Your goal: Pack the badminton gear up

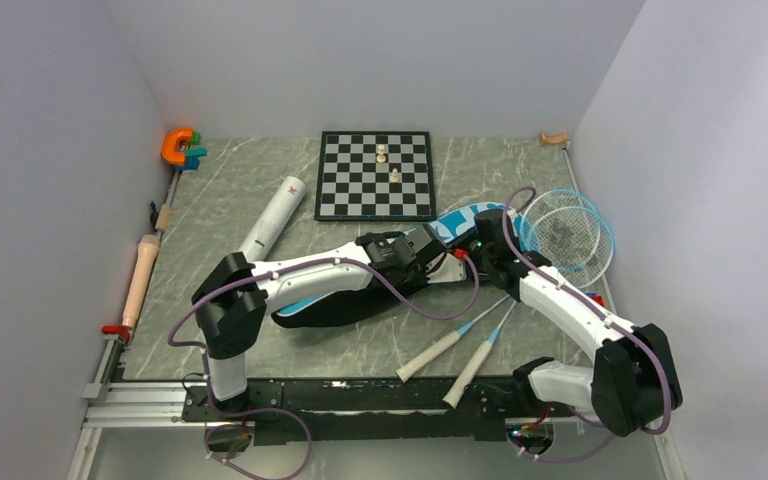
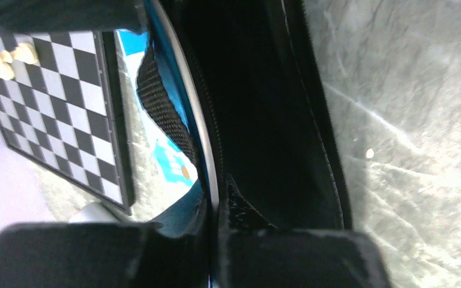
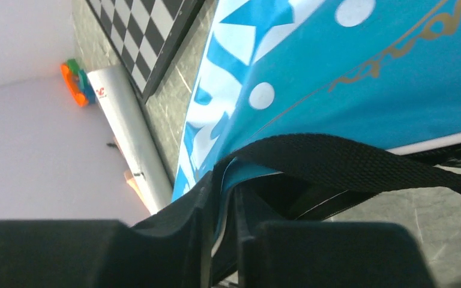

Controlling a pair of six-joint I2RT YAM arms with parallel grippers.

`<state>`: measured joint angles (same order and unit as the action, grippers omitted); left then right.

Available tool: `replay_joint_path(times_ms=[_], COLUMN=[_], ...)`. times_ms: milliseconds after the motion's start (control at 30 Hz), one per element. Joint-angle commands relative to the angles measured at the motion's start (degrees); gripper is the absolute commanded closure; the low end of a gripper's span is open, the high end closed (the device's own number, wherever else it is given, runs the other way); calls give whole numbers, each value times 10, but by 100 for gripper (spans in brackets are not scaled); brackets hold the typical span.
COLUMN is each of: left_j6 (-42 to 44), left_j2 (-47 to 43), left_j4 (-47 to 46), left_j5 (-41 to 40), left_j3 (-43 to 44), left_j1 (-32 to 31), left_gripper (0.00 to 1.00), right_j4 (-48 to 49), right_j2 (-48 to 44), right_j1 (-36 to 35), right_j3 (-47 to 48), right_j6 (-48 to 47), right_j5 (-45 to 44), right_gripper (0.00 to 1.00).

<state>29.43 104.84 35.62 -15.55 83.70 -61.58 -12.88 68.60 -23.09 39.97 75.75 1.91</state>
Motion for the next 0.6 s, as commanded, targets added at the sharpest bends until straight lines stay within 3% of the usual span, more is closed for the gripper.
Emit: replay_joint_path(times_ms=[0, 133, 267, 567], left_j6=[-13, -30, -55, -52], left_j2=[-34, -35, -37, -106], left_j4=[5, 41, 107, 156], left_j5=[-13, 30, 124, 244], left_j3=[13, 58, 126, 127], left_j1=[-1, 15, 44, 100], left_gripper=[100, 100, 100, 100], right_j4=[41, 6, -48, -119], right_j2=[-36, -62, -85, -133], right_j1=[-5, -5, -4, 35], right_j3=[44, 64, 106, 167], right_j6=[-23, -47, -79, -116], right_j5=[41, 28, 9, 14], right_gripper=[72, 52, 34, 13])
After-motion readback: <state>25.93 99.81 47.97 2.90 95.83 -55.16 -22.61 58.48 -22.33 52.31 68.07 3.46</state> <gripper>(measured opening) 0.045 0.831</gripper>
